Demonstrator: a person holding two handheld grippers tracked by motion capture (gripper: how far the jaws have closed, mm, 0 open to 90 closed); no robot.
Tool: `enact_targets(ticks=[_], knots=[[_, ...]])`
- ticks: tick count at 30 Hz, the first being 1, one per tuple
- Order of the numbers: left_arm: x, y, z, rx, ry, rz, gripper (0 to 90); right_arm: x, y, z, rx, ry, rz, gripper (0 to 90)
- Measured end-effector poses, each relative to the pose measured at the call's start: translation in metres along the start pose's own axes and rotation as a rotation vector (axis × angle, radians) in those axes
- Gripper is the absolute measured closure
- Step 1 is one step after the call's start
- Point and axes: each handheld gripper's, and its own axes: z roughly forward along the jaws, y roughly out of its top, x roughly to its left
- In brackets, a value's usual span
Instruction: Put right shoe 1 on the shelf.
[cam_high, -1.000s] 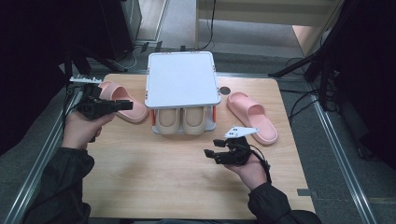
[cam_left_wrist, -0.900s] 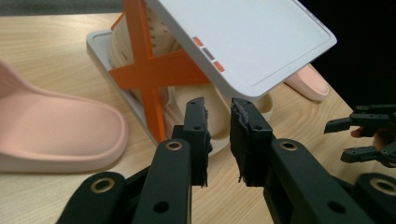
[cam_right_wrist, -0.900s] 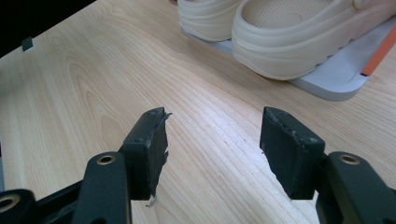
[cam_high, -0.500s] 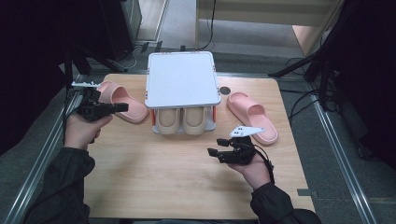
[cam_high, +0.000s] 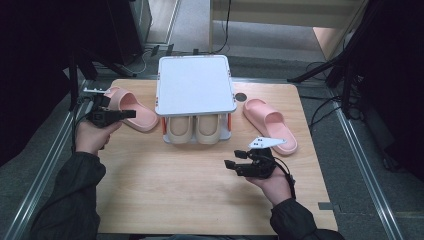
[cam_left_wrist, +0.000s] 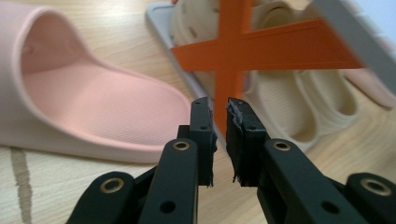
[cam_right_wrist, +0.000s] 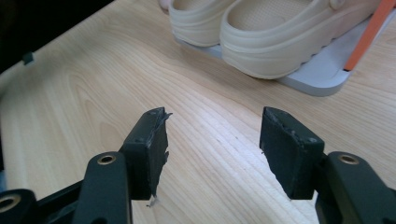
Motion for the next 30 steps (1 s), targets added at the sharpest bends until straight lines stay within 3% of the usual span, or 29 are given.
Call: enact_targets(ticks=[8, 14, 19, 24, 30], knots=[[0.021, -0.001, 0.012, -0.012, 0.039, -0.046, 79.5, -0.001, -0.004, -0.003, -0.011, -0.006, 0.018, 41.9], [0.028, 0.002, 0.029, -0.003, 0.062, -0.044, 81.7, -0.001, -0.009, -0.005, -0.009, -0.019, 0.025, 41.9], [0.047, -0.001, 0.042, -0.003, 0.086, -0.103, 88.8, 0.000, -0.013, -0.011, -0.012, -0.039, 0.036, 42.4], [0.055, -0.002, 0.046, -0.022, 0.128, -0.108, 89.4, -0.002, -0.016, -0.014, -0.016, -0.053, 0.046, 42.8], [0.065, -0.008, 0.055, 0.027, 0.162, -0.116, 89.3, -0.001, -0.016, -0.015, -0.016, -0.055, 0.041, 42.9]])
